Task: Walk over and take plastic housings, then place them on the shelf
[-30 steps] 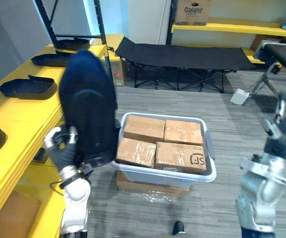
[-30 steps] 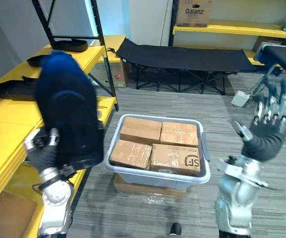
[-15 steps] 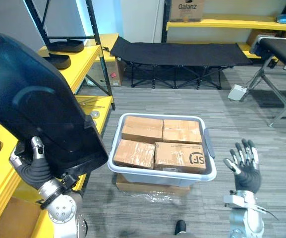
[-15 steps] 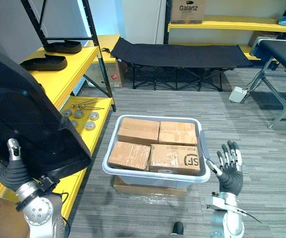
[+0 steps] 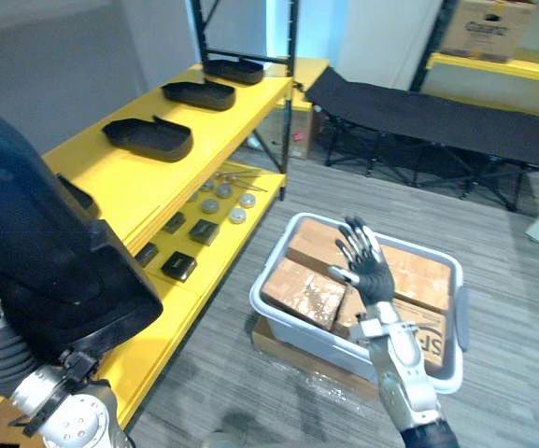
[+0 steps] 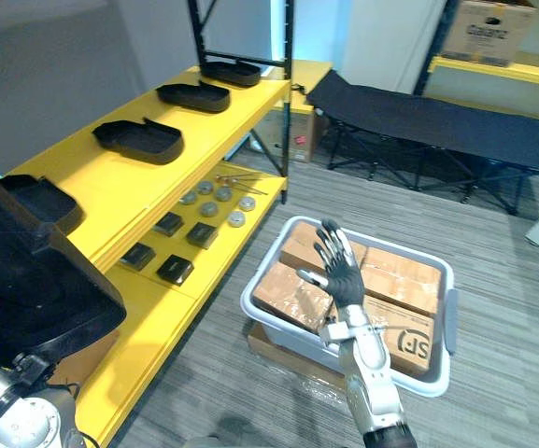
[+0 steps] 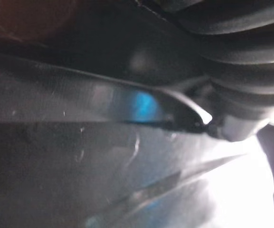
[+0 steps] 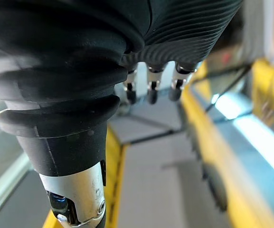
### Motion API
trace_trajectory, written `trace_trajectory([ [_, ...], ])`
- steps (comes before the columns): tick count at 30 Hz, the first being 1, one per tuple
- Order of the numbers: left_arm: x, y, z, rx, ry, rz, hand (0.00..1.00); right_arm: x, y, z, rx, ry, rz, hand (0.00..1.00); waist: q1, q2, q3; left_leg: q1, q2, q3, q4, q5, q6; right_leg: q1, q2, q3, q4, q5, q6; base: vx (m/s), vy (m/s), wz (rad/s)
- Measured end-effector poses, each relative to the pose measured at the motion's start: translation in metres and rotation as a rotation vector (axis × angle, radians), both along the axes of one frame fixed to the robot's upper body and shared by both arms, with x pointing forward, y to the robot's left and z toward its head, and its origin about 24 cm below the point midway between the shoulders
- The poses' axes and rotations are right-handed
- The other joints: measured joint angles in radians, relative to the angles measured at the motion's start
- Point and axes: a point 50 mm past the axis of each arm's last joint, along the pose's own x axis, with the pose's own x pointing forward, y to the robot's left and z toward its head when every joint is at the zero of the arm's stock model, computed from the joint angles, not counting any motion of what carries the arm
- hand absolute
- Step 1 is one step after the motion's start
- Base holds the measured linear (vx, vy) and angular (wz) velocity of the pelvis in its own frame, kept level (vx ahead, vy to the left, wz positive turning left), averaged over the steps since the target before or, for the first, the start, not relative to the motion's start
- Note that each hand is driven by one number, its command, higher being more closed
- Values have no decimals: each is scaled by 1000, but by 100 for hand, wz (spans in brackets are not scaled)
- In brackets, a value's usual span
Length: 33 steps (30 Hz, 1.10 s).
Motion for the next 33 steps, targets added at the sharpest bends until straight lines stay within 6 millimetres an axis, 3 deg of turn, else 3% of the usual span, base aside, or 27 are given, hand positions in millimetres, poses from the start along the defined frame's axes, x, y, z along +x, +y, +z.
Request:
trace_trajectory([
  [1, 5, -3, 2, 8, -5, -38, 100, -2, -2, -3, 3, 19, -22, 0, -6, 0, 3, -11, -3, -41, 0, 1, 4, -3, 5, 42, 37, -63, 13, 21, 27, 93],
  [3, 14, -8, 4, 17, -16, -96, 100, -9, -10, -10, 7, 63, -67, 0, -47, -6, 4, -30, -14, -134, -3, 11, 10, -10, 46, 185, 105, -171, 9, 56, -56, 130],
  [5, 21, -14, 5, 0, -41, -158, 100, -18, -21, -16, 6, 94, -118, 0, -51, -13, 1, -45, -19, -195, -4, 22, -9, -29, 63, 250, 188, -236, -3, 109, -77, 94],
  [10, 26, -14, -4, -30, -24, -158, 100, -22, -32, -18, -43, 87, -116, 0, -53, -2, 9, -55, -27, -271, 5, 28, -18, -4, 63, 222, 230, -267, -21, 121, -26, 52],
  [14, 25, -14, -5, -19, -6, -156, 100, -23, -29, -18, -39, 77, -80, 0, -50, -19, 25, -62, -47, -293, 44, 29, -18, 55, 57, 161, 230, -289, -27, 44, -20, 59],
  [15, 28, -16, -7, -8, 9, -191, 100, -24, -34, -19, -29, 83, -109, 0, -61, -25, 33, -105, -62, -260, 86, 38, -7, 92, 54, 81, 226, -306, -26, 2, -41, 115],
  [17, 32, -18, -8, -8, 11, -227, 100, -24, -39, -19, -18, 85, -145, 0, -69, -27, 54, -130, -67, -180, 101, 70, 16, 117, 52, 26, 226, -313, -33, -26, -38, 125],
  [18, 36, -22, -10, -17, 15, -266, 100, -25, -46, -19, -11, 88, -186, 0, -75, -22, 76, -148, -58, -65, 98, 108, 51, 135, 46, -19, 227, -314, -35, -82, -2, 139],
  [19, 39, -26, -12, -29, 19, -303, 100, -25, -50, -19, -17, 87, -213, 0, -86, -11, 93, -165, -40, 72, 93, 112, 82, 142, 48, -42, 225, -316, -39, -116, 15, 132],
  [21, 42, -31, -16, -38, 31, -336, 100, -26, -55, -20, -25, 93, -244, 0, -91, 19, 111, -182, -6, 166, 94, 137, 94, 149, 54, -75, 226, -318, -39, -103, 19, 92],
  [22, 43, -35, -16, -41, 33, -352, 100, -27, -57, -23, -29, 101, -256, 0, -93, 29, 117, -181, -12, 173, 79, 161, 92, 151, 50, -75, 228, -320, -38, -74, 29, 55],
  [25, 43, -35, -17, -41, 34, -356, 100, -28, -51, -23, -6, 82, -258, 0, -89, 23, 121, -178, -30, 207, 68, 168, 101, 135, 24, -35, 238, -336, -33, -71, 73, -2],
  [30, 43, -34, -18, -75, 25, -367, 100, -28, -46, -21, 19, 59, -254, 0, -92, 10, 133, -188, -49, 239, 79, 162, 119, 94, -6, 8, 268, -349, -23, -64, 97, -14],
  [33, 44, -35, -19, -80, 29, -374, 100, -26, -41, -23, 19, 62, -233, 0, -91, 16, 143, -259, -33, 233, 180, 127, 138, 51, -15, 12, 319, -365, 2, -51, 71, 5],
])
